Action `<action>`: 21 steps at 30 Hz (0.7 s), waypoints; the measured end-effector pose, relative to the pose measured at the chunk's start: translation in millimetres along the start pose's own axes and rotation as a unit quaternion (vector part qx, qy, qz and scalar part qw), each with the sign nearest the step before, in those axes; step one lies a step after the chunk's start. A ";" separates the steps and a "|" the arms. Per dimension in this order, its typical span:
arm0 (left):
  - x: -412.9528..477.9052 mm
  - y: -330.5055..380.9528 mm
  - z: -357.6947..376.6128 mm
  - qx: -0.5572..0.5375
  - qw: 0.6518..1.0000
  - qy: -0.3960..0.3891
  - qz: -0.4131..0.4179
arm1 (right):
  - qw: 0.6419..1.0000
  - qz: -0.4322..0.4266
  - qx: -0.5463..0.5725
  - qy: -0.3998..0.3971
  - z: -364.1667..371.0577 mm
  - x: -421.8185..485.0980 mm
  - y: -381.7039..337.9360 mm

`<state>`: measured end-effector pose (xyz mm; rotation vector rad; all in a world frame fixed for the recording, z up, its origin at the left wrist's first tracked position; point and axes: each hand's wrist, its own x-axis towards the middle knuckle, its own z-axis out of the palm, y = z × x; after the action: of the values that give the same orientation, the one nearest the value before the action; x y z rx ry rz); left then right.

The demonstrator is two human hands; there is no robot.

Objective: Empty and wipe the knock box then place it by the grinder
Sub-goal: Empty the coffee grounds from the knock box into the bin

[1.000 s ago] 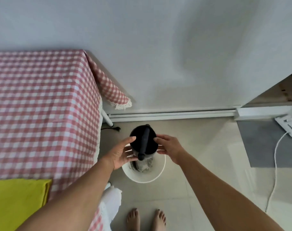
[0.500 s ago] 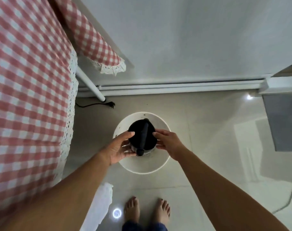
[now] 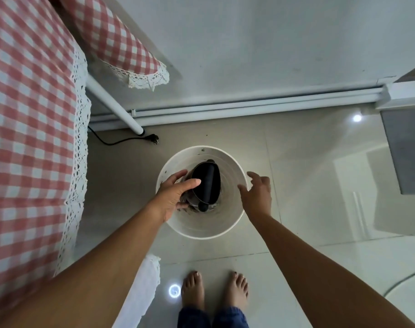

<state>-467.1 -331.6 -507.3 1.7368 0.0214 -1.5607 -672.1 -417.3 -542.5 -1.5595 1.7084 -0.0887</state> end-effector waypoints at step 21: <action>14.5 -39.4 24.0 0.369 0.855 0.238 0.276 | 0.999 0.021 0.049 -0.010 22.6 10.6 25.9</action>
<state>-503.0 -324.3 -538.8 2.3906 -0.8587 -0.7009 -678.9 -410.2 -577.2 -1.4470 1.6946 -0.1326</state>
